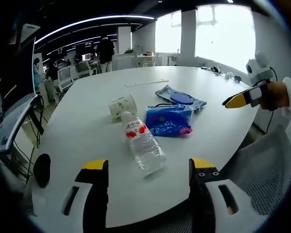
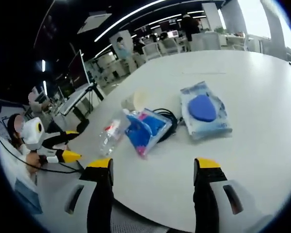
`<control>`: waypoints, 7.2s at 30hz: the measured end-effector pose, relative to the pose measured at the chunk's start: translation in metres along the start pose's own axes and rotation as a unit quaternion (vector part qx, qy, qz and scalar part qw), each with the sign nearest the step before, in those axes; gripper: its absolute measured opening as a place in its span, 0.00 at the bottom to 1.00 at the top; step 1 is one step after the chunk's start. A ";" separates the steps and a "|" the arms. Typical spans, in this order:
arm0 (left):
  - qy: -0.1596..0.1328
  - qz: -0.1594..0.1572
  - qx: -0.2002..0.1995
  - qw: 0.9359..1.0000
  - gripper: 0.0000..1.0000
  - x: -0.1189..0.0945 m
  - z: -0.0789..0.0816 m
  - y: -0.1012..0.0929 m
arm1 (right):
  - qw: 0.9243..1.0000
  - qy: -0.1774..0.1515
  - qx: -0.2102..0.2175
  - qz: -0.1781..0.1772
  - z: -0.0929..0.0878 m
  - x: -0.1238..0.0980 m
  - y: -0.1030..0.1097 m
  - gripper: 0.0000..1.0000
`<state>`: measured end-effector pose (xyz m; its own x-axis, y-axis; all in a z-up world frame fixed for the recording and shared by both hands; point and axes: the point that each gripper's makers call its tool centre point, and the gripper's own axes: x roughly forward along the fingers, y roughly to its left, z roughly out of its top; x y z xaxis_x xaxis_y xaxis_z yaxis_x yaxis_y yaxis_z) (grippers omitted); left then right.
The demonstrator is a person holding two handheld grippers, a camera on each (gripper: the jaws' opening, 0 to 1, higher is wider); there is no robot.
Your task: Arrange the tabletop items into an orderly group along one side of the table until the central work area is clear of visible clutter.
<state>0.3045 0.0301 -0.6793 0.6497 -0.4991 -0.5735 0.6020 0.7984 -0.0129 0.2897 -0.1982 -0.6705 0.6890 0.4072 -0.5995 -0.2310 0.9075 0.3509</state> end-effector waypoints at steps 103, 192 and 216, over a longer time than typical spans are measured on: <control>0.055 0.042 0.062 0.996 0.57 0.007 -0.021 0.011 | 0.983 0.068 -0.072 0.153 0.109 0.195 0.097 0.57; 0.075 0.026 0.077 0.994 0.41 0.006 -0.029 0.006 | 0.988 0.018 -0.043 0.149 0.143 0.206 0.080 0.00; 0.056 0.028 0.098 0.993 0.45 0.007 -0.021 0.006 | 0.983 0.047 -0.130 0.118 0.158 0.170 0.047 0.00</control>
<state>0.3026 0.0390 -0.7005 0.6353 -0.4063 -0.6568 0.6522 0.7377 0.1744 0.5047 -0.1024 -0.6421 0.5320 0.6060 -0.5914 -0.5525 0.7777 0.2999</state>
